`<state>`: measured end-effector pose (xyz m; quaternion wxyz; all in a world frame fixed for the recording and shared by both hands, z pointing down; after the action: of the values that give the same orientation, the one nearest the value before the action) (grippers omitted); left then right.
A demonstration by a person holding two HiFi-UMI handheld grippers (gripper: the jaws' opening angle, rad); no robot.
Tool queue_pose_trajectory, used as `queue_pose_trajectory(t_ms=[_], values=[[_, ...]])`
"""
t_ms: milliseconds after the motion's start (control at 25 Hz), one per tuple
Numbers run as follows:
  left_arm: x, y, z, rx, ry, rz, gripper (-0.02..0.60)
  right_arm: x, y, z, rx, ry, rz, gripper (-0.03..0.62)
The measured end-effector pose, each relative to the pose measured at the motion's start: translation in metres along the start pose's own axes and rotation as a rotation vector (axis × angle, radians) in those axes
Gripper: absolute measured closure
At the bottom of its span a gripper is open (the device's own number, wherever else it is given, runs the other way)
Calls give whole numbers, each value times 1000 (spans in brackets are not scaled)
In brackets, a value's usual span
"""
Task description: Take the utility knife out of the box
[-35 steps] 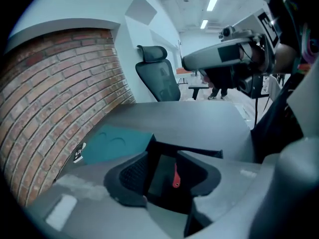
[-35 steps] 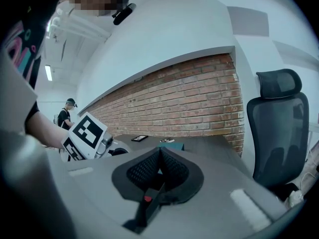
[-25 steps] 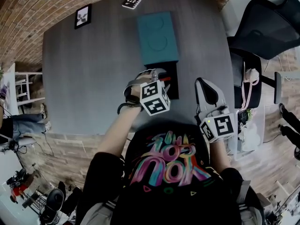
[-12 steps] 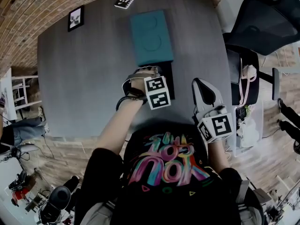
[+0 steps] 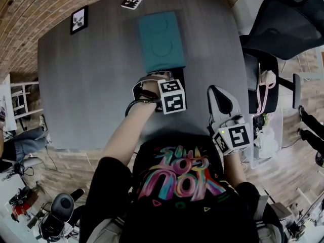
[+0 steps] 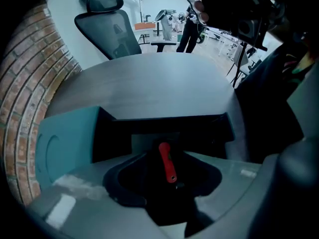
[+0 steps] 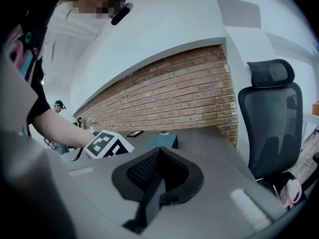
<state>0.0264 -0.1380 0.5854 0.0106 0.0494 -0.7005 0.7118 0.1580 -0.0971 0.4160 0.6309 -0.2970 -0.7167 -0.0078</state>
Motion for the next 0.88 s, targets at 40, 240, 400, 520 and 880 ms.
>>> queue_pose_trajectory(t_ms=[40, 240, 400, 520, 880], values=[[0, -1, 0, 13, 8, -2, 405, 0, 0, -1, 0, 0, 1, 594], [-2, -1, -1, 30, 19, 8, 405, 0, 0, -8, 13, -7, 4, 594], [-2, -1, 0, 25, 30, 5, 407, -1, 0, -12, 25, -9, 2, 594], [1, 1, 0, 17, 54, -11, 423, -1, 0, -13, 35, -14, 3, 594], [2, 1, -7, 3, 94, -37, 525, -1, -3, -11, 30, -13, 5, 594]])
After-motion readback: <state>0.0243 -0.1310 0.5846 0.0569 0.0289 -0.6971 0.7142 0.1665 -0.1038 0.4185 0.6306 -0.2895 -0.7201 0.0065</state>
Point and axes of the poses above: the fingertips, and each gripper's own axes: y backward along the fingers, z to its left, x out of its underside, the point moved 5 cm from there along y, backward along the fingers, and after that the axes turned 4 degrees about z, right-handed, at the moved point
